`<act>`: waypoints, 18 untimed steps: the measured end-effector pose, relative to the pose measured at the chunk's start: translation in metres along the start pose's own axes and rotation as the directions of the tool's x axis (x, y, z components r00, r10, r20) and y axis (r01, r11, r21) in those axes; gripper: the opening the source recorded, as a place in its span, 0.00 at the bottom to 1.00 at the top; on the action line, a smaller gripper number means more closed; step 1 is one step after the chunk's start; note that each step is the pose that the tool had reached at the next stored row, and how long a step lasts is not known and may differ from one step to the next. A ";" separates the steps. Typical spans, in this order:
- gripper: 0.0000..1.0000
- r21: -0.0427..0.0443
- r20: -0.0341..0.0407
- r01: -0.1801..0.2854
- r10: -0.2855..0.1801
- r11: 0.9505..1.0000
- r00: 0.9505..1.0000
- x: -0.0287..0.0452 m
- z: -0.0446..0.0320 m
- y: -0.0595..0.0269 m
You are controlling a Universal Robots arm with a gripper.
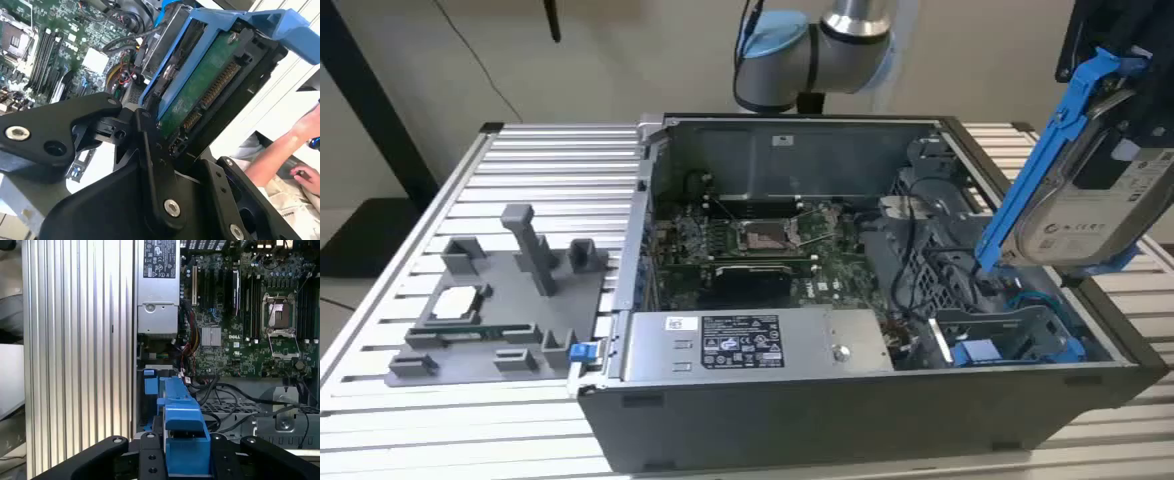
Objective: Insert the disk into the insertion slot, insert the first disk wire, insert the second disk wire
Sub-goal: 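Insert the disk into the insertion slot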
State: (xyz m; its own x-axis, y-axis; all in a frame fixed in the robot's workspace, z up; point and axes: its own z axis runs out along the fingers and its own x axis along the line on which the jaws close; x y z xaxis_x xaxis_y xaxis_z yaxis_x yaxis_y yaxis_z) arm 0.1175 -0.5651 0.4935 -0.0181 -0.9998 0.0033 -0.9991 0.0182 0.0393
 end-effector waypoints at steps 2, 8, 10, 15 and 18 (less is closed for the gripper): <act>0.00 0.000 0.000 0.000 0.000 1.000 1.000 0.0000 0.0000 0.0000; 0.00 0.000 0.000 0.000 0.000 1.000 1.000 0.0000 0.0009 -0.0001; 0.00 0.000 0.000 0.000 0.000 1.000 1.000 0.0002 0.0017 -0.0001; 0.00 0.000 0.000 0.000 0.000 1.000 1.000 0.0012 0.0045 -0.0002; 0.00 0.000 0.000 0.000 0.000 1.000 1.000 0.0017 0.0066 -0.0003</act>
State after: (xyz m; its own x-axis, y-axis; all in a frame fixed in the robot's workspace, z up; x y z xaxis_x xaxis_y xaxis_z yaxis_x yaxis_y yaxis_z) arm 0.1175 -0.5668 0.4869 -0.0181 -0.9998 0.0033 -0.9991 0.0182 0.0393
